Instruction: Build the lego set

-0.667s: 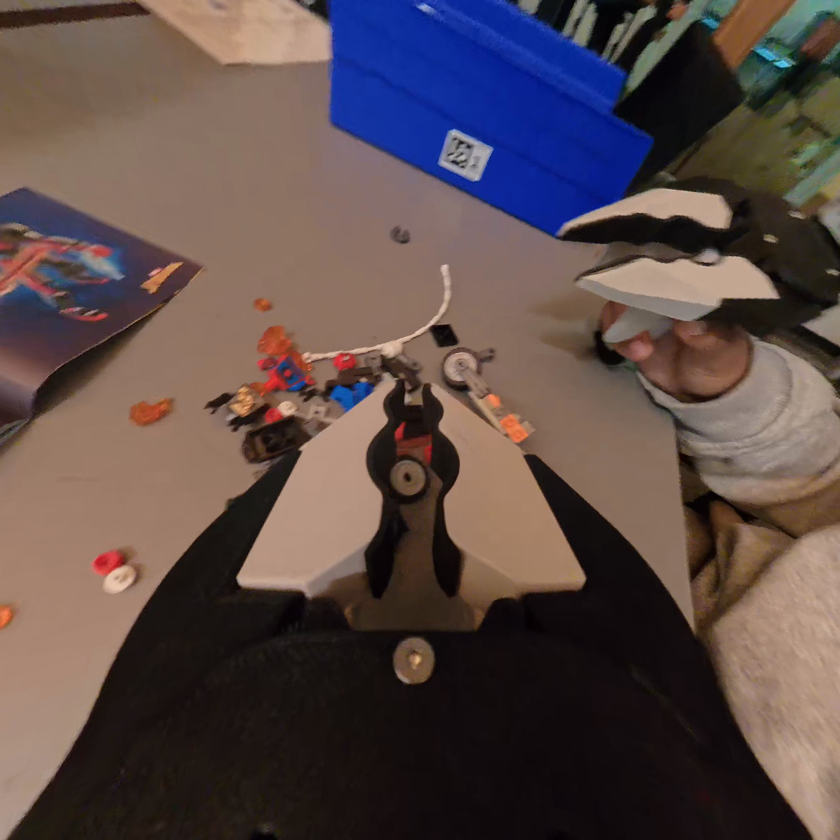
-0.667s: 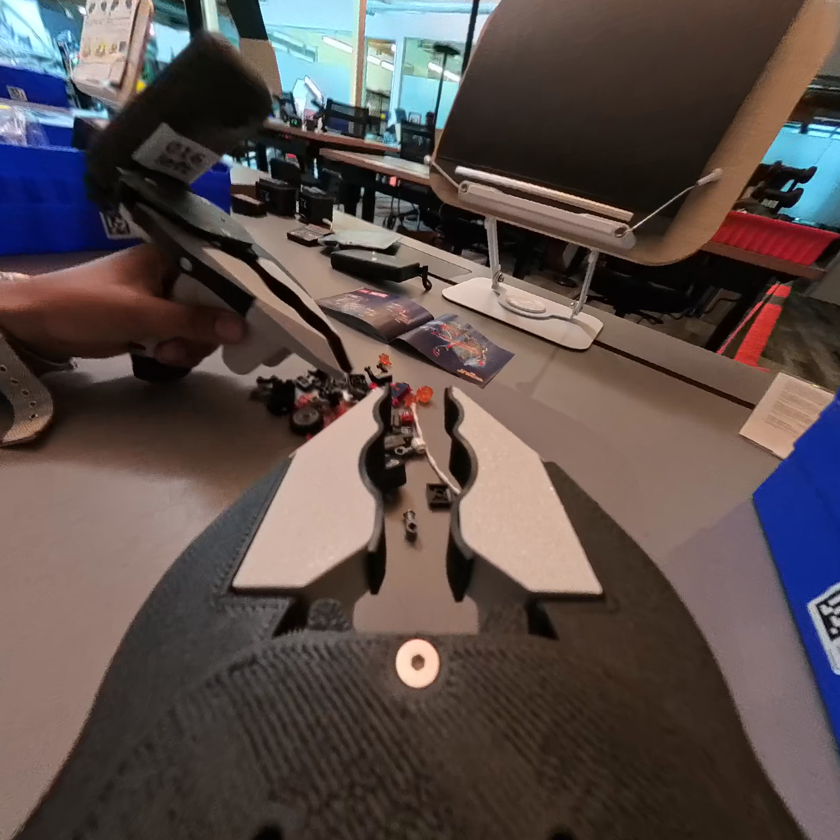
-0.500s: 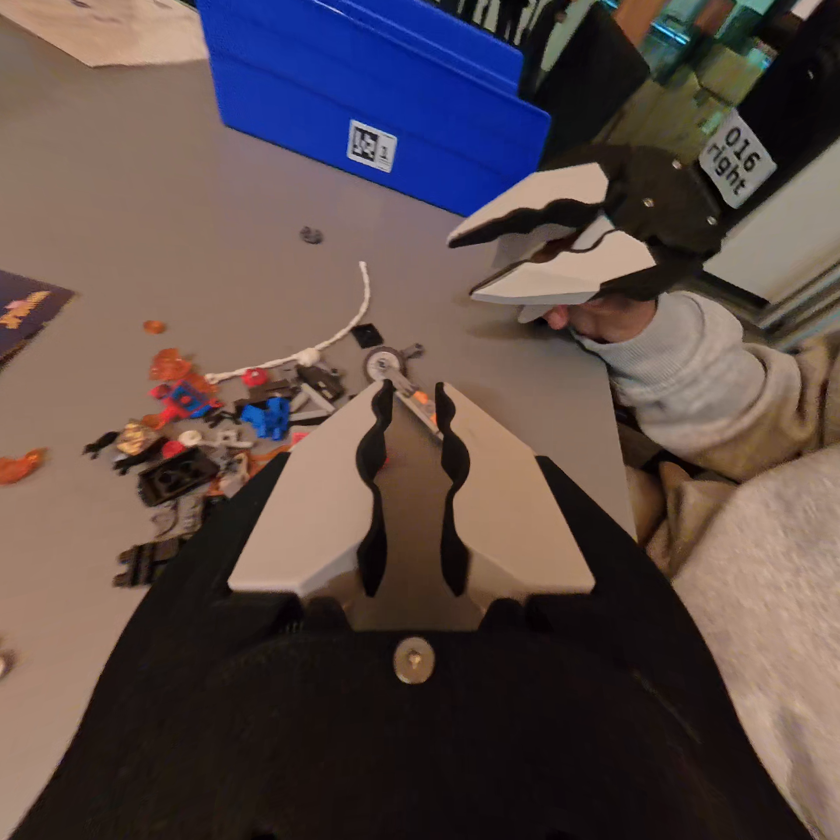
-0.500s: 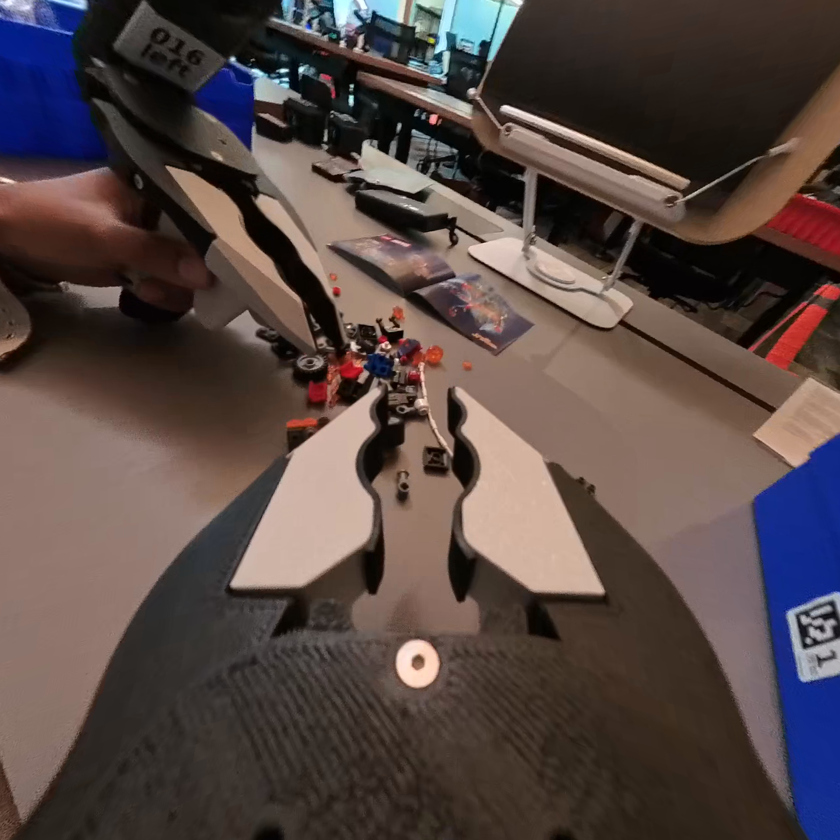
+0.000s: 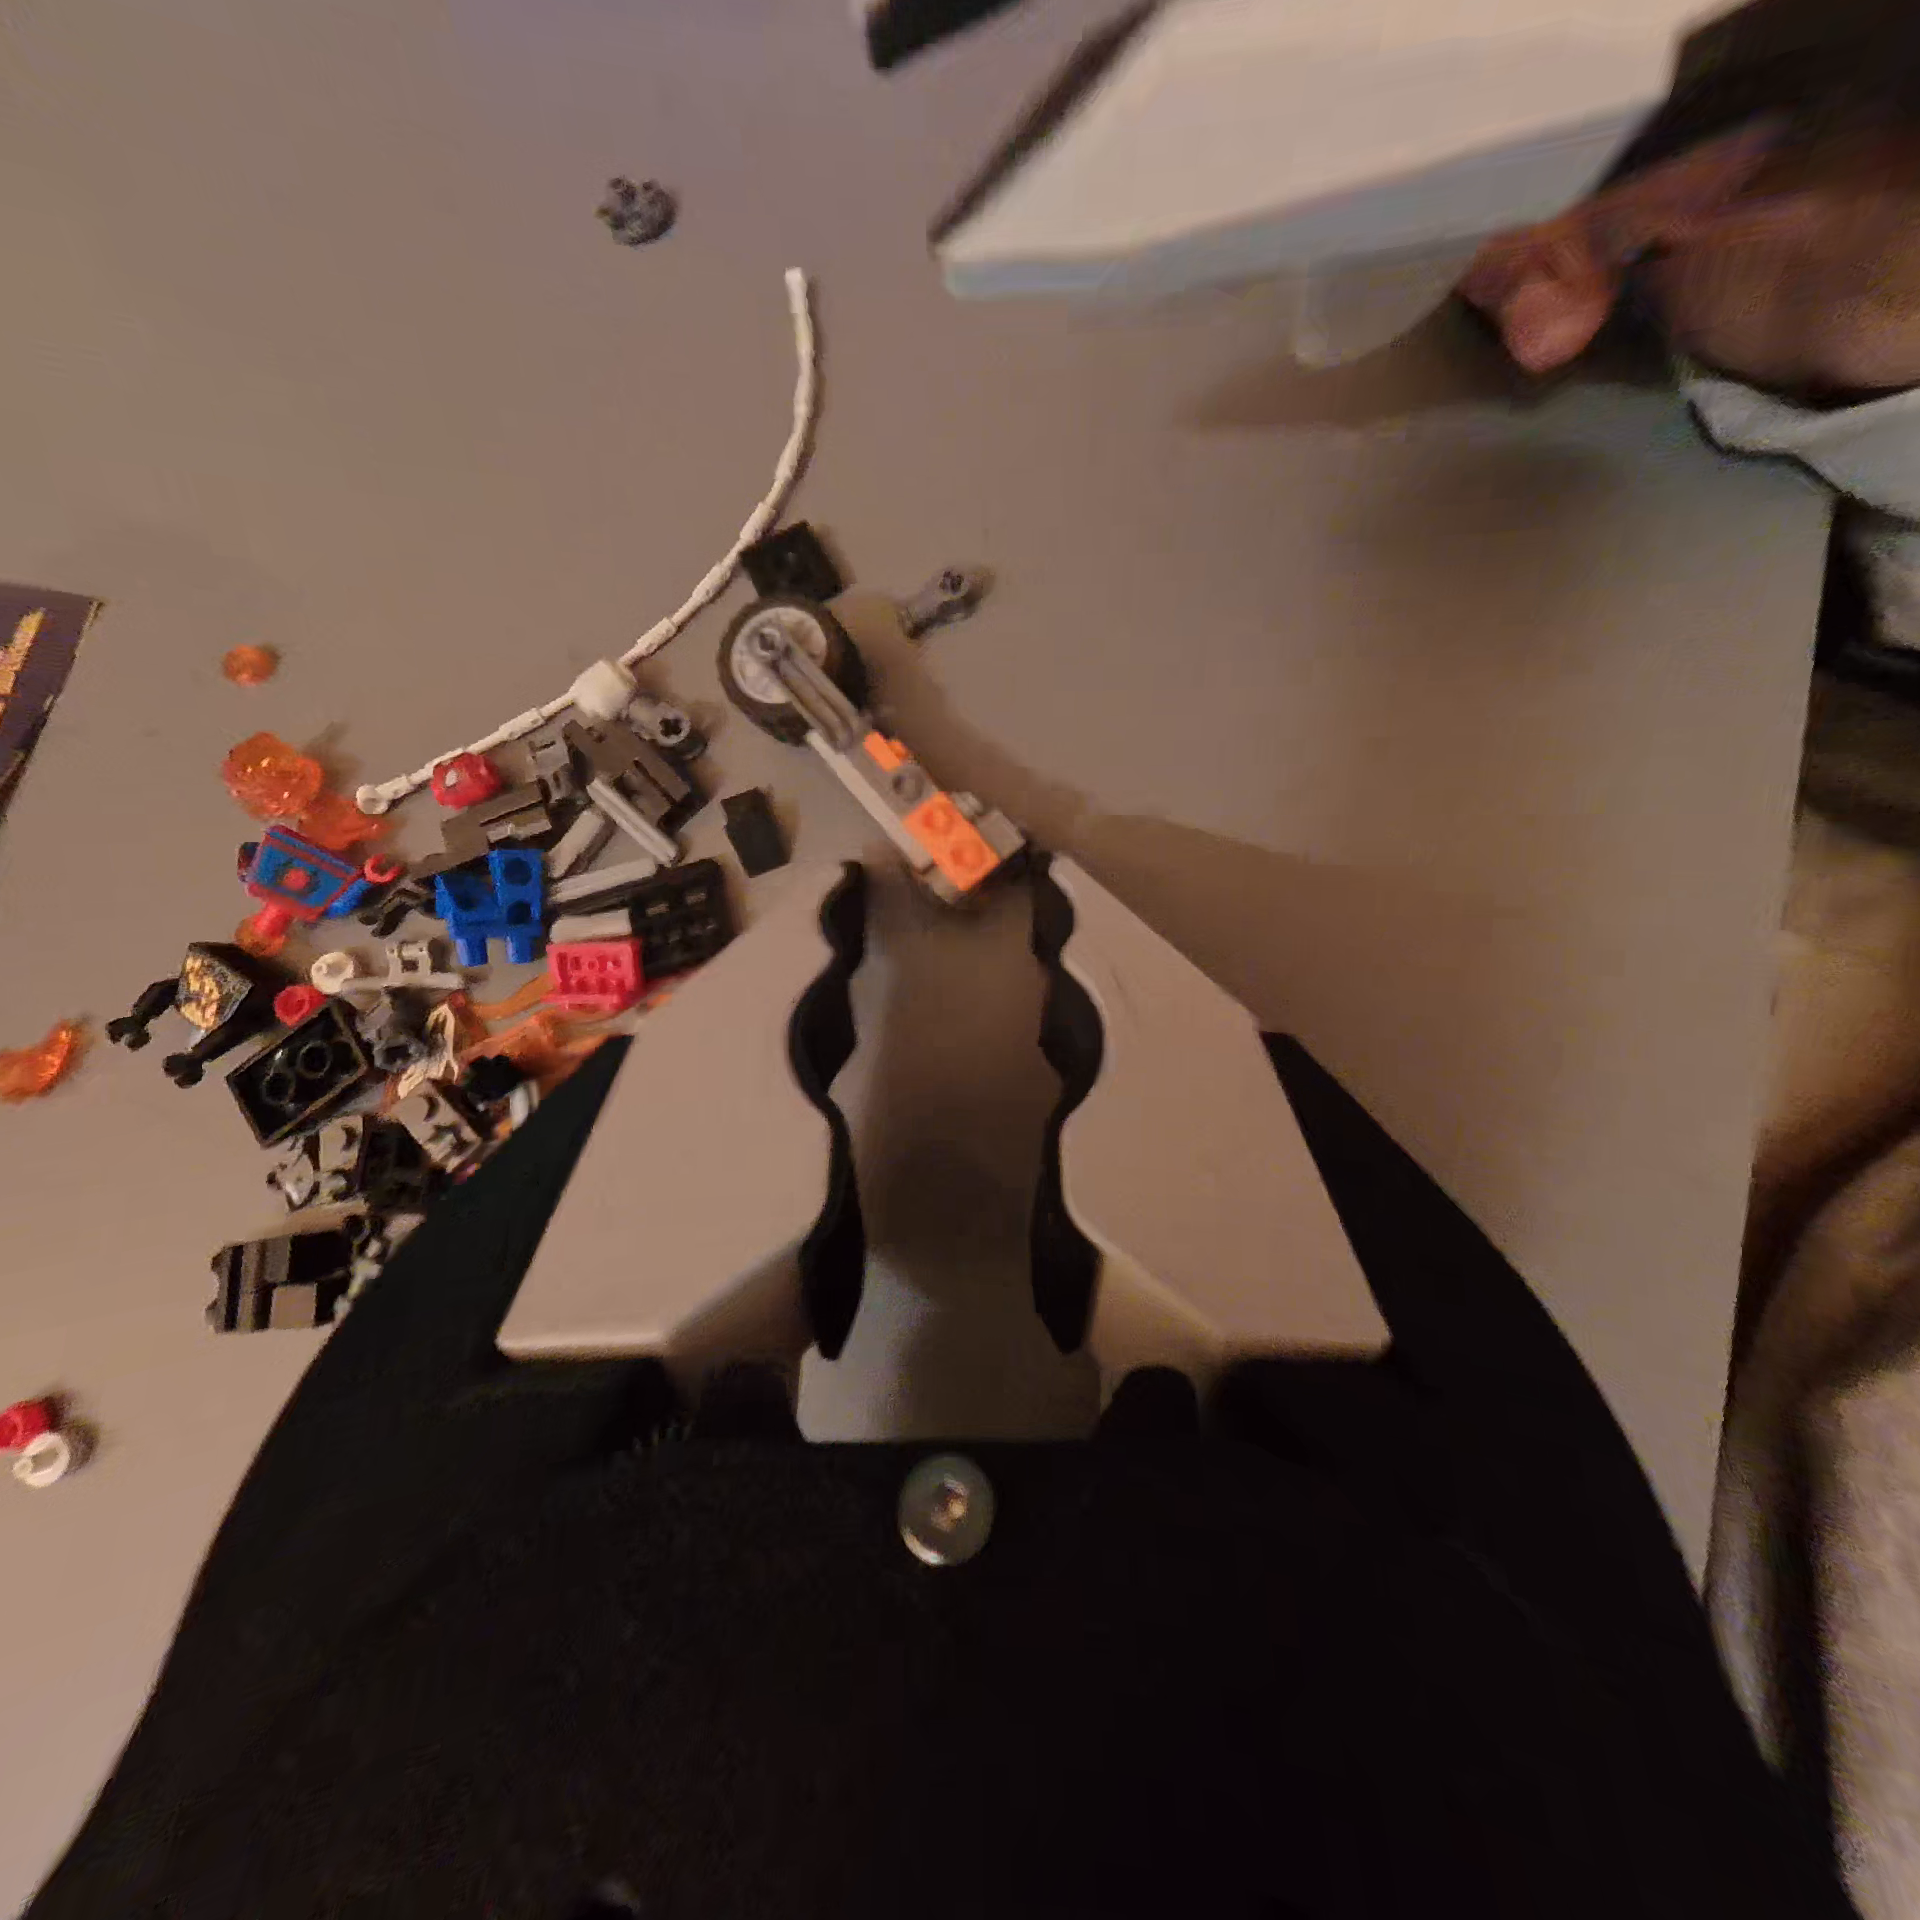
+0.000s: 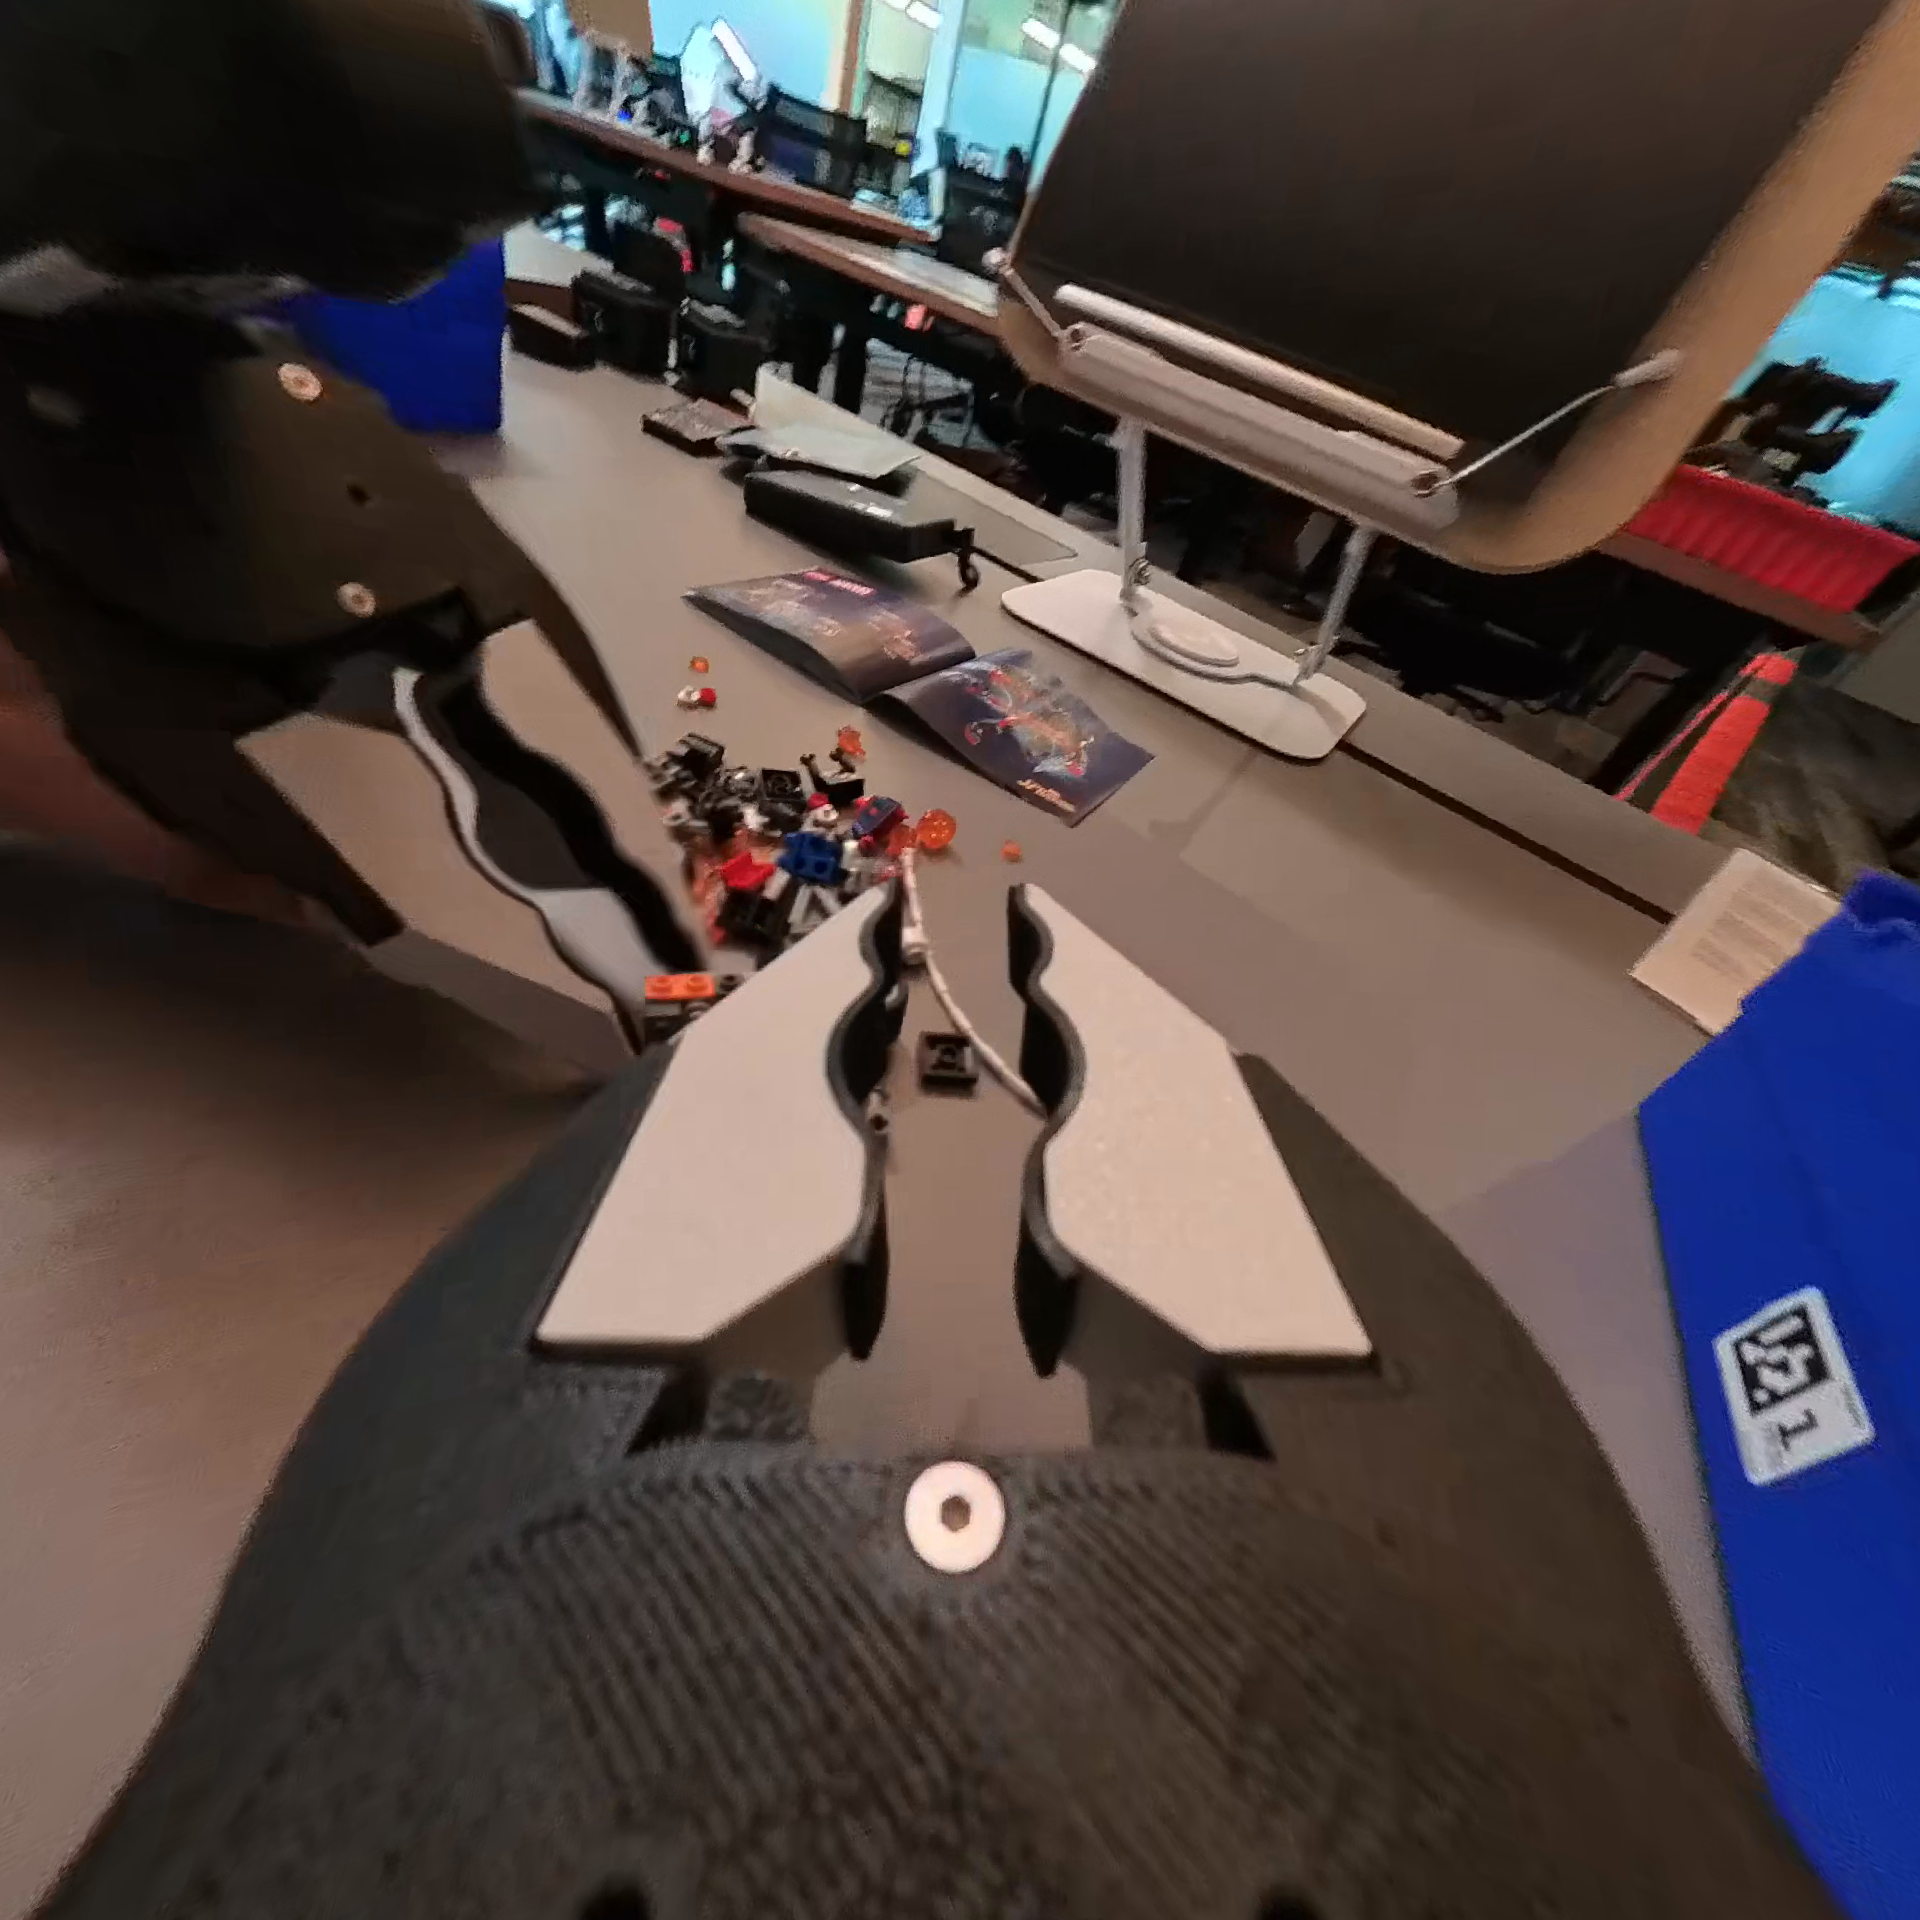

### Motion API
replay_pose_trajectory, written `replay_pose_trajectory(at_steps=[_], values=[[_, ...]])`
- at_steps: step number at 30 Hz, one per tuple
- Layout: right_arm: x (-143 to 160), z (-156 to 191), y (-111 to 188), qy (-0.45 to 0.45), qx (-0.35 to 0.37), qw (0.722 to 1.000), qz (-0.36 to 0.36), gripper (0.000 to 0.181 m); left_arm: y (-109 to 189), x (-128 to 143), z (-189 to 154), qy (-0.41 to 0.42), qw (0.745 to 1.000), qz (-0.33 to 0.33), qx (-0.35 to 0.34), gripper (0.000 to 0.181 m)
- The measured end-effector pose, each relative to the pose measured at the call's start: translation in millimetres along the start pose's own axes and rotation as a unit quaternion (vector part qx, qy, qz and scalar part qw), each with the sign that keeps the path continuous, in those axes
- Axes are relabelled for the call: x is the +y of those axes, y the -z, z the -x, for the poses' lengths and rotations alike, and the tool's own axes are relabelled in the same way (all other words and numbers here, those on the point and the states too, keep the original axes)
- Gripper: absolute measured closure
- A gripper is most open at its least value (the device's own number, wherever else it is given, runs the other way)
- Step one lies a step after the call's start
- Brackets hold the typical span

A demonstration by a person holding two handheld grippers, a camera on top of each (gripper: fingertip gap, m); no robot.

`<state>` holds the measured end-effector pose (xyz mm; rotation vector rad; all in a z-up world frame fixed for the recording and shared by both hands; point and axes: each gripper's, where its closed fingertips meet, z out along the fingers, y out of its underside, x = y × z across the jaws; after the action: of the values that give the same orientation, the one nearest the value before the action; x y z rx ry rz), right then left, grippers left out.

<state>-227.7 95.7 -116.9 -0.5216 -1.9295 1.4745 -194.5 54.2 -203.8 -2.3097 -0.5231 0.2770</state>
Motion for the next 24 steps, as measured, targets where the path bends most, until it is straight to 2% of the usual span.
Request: replay_pose_trajectory(at_steps=[1, 5, 9, 13, 17, 21, 24], values=[[-1, -5, 1, -0.005, 0.012, 1.000, -0.006, 0.164, 0, -1, -2, -0.008, 1.000, -0.003, -0.003, 0.156], [-4, -14, 4, -0.034, 0.024, 0.999, -0.022, 0.164, 2, -4, 0, -0.012, 1.000, -0.013, -0.012, 0.159], [-4, -8, 1, -0.024, 0.011, 0.999, -0.019, 0.160, 8, -11, 1, -0.009, 0.999, -0.044, -0.007, 0.160], [4, 22, -9, 0.055, -0.037, 0.998, 0.016, 0.153, 17, -16, 8, -0.019, 0.997, -0.076, -0.018, 0.161], [17, 57, -18, 0.168, -0.072, 0.982, 0.051, 0.148, 29, -27, 0, -0.014, 0.992, -0.124, 0.030, 0.162], [36, 70, -26, 0.248, -0.068, 0.962, 0.096, 0.142, 32, -27, -1, -0.003, 0.990, -0.134, 0.050, 0.163], [39, 69, -31, 0.265, -0.055, 0.957, 0.108, 0.142, 34, -29, -8, -0.015, 0.987, -0.142, 0.070, 0.163]])
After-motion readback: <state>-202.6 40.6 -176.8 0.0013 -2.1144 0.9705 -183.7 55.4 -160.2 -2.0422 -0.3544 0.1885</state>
